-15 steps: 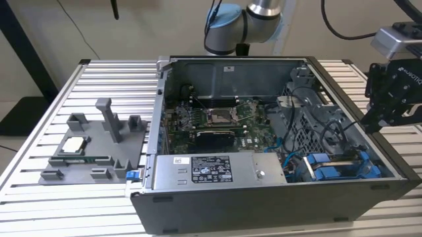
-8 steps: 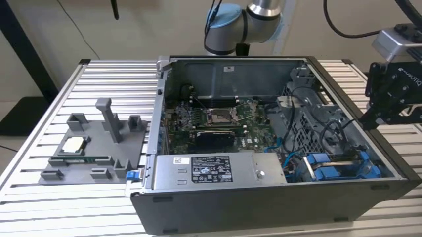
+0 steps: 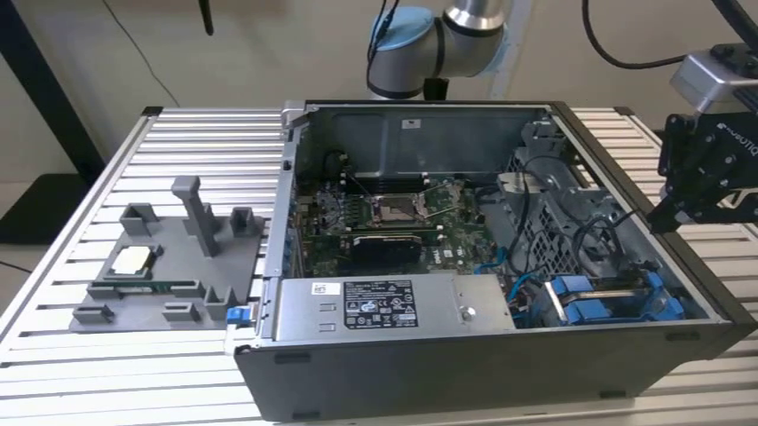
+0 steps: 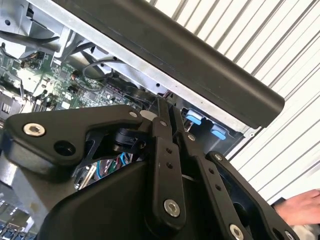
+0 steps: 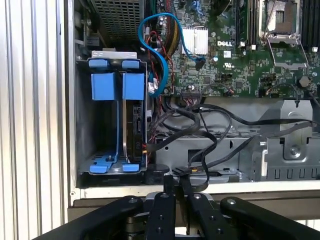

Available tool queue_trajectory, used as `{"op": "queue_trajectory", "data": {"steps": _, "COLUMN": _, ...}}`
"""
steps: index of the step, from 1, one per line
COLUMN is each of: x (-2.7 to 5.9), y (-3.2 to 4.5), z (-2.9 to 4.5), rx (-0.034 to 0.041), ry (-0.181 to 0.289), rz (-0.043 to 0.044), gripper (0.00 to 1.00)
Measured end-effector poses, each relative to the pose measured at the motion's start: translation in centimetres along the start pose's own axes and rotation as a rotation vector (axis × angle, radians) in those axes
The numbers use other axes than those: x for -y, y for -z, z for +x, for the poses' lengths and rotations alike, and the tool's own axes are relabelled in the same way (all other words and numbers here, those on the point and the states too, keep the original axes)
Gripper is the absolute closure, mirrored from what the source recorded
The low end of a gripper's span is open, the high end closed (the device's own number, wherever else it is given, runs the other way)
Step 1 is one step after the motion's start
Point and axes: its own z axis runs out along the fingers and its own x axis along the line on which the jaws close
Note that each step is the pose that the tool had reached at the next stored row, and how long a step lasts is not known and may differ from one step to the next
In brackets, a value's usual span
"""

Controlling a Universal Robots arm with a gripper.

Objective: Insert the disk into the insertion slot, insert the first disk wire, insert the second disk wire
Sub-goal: 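Insert the second disk wire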

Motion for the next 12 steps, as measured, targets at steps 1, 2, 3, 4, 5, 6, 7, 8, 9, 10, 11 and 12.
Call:
{"op": "queue_trajectory", "data": {"steps": 1, "x": 0.00, "y": 0.00, "z": 0.00, "rx": -0.0001, "ry": 0.000, "rz": 0.0000, "gripper": 0.84}}
{"op": "queue_trajectory", "data": {"steps": 2, "x": 0.00, "y": 0.00, "z": 0.00, "rx": -0.0001, "ry": 0.000, "rz": 0.0000, "gripper": 0.84}}
{"op": "queue_trajectory", "data": {"steps": 3, "x": 0.00, "y": 0.00, "z": 0.00, "rx": 0.0000, "ry": 0.000, "rz": 0.0000, "gripper": 0.84}}
{"op": "queue_trajectory", "data": {"steps": 4, "x": 0.00, "y": 0.00, "z": 0.01, "rx": -0.0001, "ry": 0.000, "rz": 0.0000, "gripper": 0.84}}
{"op": "queue_trajectory", "data": {"steps": 5, "x": 0.00, "y": 0.00, "z": 0.01, "rx": 0.0000, "ry": 0.000, "rz": 0.0000, "gripper": 0.84}}
{"op": "queue_trajectory", "data": {"steps": 6, "x": 0.00, "y": 0.00, "z": 0.01, "rx": 0.0000, "ry": 0.000, "rz": 0.0000, "gripper": 0.84}}
{"op": "queue_trajectory", "data": {"steps": 7, "x": 0.00, "y": 0.00, "z": 0.01, "rx": -0.0001, "ry": 0.000, "rz": 0.0000, "gripper": 0.84}}
{"op": "queue_trajectory", "data": {"steps": 8, "x": 0.00, "y": 0.00, "z": 0.01, "rx": 0.0000, "ry": 0.000, "rz": 0.0000, "gripper": 0.84}}
{"op": "queue_trajectory", "data": {"steps": 9, "x": 0.00, "y": 0.01, "z": 0.01, "rx": 0.0000, "ry": 0.000, "rz": 0.0000, "gripper": 0.84}}
{"op": "queue_trajectory", "data": {"steps": 10, "x": 0.00, "y": 0.04, "z": 0.01, "rx": -0.0001, "ry": 0.000, "rz": 0.0000, "gripper": 0.84}}
{"op": "queue_trajectory", "data": {"steps": 11, "x": 0.00, "y": 0.10, "z": 0.01, "rx": 0.0000, "ry": 0.000, "rz": 0.0000, "gripper": 0.84}}
{"op": "queue_trajectory", "data": {"steps": 12, "x": -0.01, "y": 0.18, "z": -0.01, "rx": 0.0001, "ry": 0.000, "rz": 0.0000, "gripper": 0.84}}
